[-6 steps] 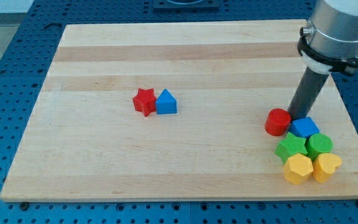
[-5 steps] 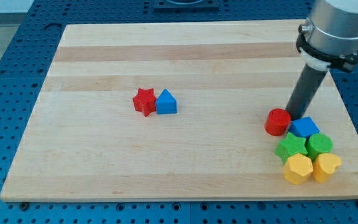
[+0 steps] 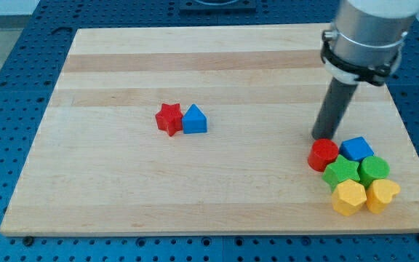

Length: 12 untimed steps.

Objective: Place the blue triangle to the left of the red circle

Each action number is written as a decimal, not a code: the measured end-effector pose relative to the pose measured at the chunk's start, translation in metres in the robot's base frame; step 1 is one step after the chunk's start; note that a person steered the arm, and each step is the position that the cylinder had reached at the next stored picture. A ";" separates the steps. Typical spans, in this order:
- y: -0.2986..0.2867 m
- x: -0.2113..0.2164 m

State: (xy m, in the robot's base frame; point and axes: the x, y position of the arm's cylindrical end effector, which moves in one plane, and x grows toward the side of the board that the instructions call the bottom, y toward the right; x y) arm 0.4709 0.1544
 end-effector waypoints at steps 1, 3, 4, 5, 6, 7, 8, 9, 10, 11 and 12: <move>-0.043 -0.032; -0.164 -0.047; -0.227 -0.047; -0.250 -0.041; -0.251 -0.017; -0.248 0.003; -0.261 0.000; -0.261 -0.006; -0.254 -0.008; -0.222 -0.008; -0.174 -0.008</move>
State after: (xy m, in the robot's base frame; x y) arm 0.4627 -0.0201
